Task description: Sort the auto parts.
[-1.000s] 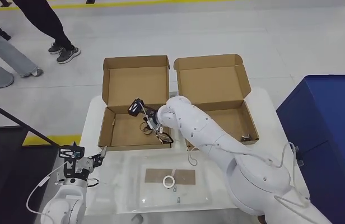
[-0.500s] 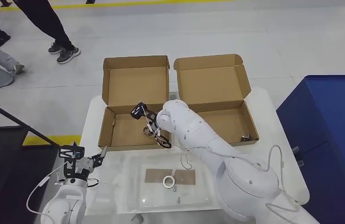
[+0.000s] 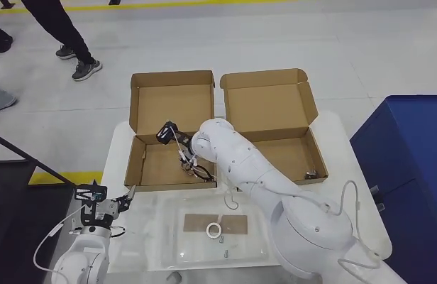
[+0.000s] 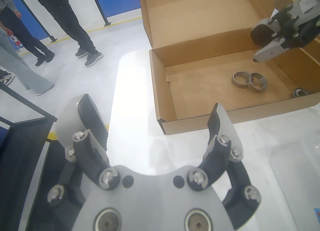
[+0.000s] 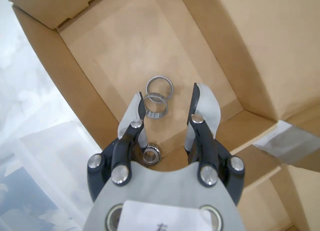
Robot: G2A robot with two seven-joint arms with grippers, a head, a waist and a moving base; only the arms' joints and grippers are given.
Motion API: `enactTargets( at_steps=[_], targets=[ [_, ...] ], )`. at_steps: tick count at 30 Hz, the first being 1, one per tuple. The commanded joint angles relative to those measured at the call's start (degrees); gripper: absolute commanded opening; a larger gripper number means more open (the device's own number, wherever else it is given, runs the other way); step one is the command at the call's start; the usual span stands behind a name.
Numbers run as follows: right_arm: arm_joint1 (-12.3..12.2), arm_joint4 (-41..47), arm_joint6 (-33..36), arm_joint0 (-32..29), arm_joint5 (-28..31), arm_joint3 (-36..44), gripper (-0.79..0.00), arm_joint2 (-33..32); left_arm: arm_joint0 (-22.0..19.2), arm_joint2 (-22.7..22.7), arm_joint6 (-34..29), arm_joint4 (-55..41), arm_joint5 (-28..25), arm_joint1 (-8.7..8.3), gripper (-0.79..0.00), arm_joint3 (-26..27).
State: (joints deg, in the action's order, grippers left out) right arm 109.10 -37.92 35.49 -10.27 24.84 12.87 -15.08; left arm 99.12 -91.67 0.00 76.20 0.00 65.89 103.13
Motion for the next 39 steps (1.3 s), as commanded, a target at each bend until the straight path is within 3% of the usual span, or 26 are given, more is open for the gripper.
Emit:
enactTargets(
  at_steps=[1, 10, 22, 26, 29, 32, 36, 39],
  targets=[
    [-0.4, -0.7, -3.3, 0.7, 3.2, 0.7, -0.785, -0.3, 0.0, 0.0, 0.0, 0.0, 0.0, 0.00, 0.000, 0.0],
    [-5.0, -2.0, -24.2, -0.8, 19.0, 1.3, -0.785, -2.8, 0.0, 0.0, 0.0, 0.0, 0.0, 0.00, 0.000, 0.0],
    [-5.6, -1.7, -25.2, -1.2, 19.8, 1.2, -0.785, -3.2, 0.0, 0.0, 0.0, 0.0, 0.0, 0.00, 0.000, 0.0],
    [-5.5, 0.1, -21.8, -2.5, 25.1, 6.9, -0.785, -4.0, 0.0, 0.0, 0.0, 0.0, 0.0, 0.00, 0.000, 0.0],
    [-6.2, 0.7, -19.0, -2.1, 33.2, 10.1, -0.785, -4.4, 0.0, 0.0, 0.0, 0.0, 0.0, 0.00, 0.000, 0.0],
    [-7.6, 2.0, -14.7, -2.8, 33.2, 15.2, -0.785, -4.5, 0.0, 0.0, 0.0, 0.0, 0.0, 0.00, 0.000, 0.0],
    [-10.9, 6.1, -4.0, -4.0, 33.1, 22.8, -0.785, -5.5, 0.0, 0.0, 0.0, 0.0, 0.0, 0.00, 0.000, 0.0],
    [-14.3, 10.7, 4.9, -6.4, 27.8, 32.0, -0.785, -8.0, 0.0, 0.0, 0.0, 0.0, 0.0, 0.00, 0.000, 0.0]
  ],
)
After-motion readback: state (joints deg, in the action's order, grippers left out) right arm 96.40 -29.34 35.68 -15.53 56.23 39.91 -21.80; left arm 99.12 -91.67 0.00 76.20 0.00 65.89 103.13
